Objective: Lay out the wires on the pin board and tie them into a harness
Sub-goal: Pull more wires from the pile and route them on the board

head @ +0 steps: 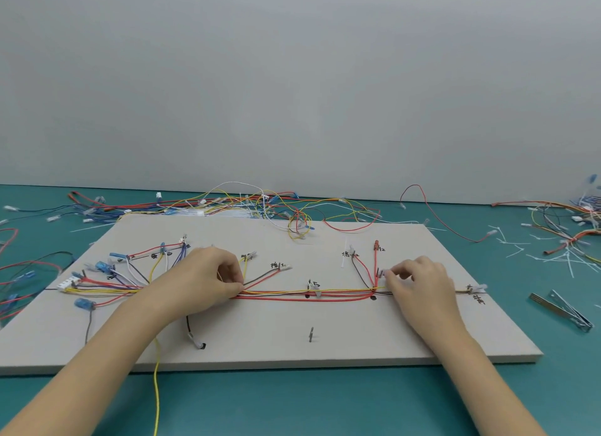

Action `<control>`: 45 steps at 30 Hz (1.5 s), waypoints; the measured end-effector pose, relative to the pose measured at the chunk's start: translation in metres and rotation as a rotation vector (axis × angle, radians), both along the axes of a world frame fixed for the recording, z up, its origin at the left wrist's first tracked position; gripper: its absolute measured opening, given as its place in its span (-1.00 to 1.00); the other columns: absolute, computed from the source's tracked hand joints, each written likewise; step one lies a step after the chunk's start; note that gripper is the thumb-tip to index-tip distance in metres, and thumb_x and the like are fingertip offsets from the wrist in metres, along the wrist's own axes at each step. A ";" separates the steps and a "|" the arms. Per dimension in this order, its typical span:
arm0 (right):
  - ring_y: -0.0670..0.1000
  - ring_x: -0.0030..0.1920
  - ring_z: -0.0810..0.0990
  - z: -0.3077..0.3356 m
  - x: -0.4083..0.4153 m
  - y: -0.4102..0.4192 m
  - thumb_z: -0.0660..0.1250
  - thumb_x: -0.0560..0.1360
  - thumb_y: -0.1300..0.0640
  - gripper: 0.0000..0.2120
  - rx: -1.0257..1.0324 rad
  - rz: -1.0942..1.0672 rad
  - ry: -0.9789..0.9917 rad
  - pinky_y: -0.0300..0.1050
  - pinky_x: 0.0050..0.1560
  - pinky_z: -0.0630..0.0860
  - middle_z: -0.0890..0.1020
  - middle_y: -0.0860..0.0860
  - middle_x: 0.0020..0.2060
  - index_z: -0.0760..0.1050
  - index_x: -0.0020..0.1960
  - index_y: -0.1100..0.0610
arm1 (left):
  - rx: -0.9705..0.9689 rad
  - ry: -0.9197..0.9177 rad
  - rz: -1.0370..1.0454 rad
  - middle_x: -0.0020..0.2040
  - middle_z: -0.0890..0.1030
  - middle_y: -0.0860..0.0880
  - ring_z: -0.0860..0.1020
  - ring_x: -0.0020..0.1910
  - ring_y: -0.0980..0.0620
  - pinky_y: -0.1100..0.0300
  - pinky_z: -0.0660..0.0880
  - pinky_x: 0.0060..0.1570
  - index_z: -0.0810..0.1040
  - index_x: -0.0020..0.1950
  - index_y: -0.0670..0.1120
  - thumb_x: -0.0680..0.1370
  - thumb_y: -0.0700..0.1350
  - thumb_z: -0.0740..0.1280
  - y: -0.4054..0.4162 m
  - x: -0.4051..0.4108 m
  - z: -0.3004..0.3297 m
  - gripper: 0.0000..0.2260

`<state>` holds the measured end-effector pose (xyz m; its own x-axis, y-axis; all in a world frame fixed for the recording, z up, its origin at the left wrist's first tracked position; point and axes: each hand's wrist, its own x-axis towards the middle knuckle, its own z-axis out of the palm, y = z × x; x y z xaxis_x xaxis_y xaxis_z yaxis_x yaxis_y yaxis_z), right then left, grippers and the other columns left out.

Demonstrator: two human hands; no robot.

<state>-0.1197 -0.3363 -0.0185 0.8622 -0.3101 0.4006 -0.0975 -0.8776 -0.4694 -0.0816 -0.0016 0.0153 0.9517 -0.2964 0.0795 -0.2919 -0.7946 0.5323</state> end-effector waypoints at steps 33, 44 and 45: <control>-0.10 -0.24 0.48 0.008 0.003 0.005 0.41 0.49 0.14 -0.77 0.154 0.354 0.151 -0.29 -0.27 0.32 0.62 -0.07 -0.34 0.51 -0.33 0.10 | 0.210 -0.082 -0.022 -0.20 0.55 0.15 0.50 -0.14 0.16 0.09 0.49 -0.07 0.51 -0.22 0.08 0.54 -0.09 0.36 0.002 0.002 -0.005 -0.85; -0.18 -0.47 0.46 0.010 0.011 0.002 0.44 0.37 0.23 -0.77 0.216 0.310 0.169 -0.36 -0.42 0.39 0.62 -0.11 -0.46 0.50 -0.42 0.10 | 0.158 -0.073 -0.049 -0.19 0.56 0.14 0.50 -0.14 0.17 0.13 0.46 -0.09 0.52 -0.21 0.07 0.55 -0.12 0.36 0.001 0.004 -0.007 -0.85; -0.18 -0.48 0.45 0.010 0.009 0.000 0.44 0.35 0.24 -0.78 0.224 0.297 0.170 -0.35 -0.43 0.39 0.61 -0.11 -0.47 0.49 -0.43 0.11 | 0.137 -0.069 -0.061 -0.19 0.56 0.14 0.50 -0.14 0.17 0.13 0.46 -0.08 0.52 -0.21 0.07 0.55 -0.12 0.36 -0.001 0.003 -0.007 -0.85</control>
<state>-0.1103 -0.3362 -0.0082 0.9755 -0.1015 0.1953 0.0515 -0.7572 -0.6512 -0.0784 -0.0021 0.0078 0.9252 -0.3663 0.0988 -0.3742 -0.8381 0.3970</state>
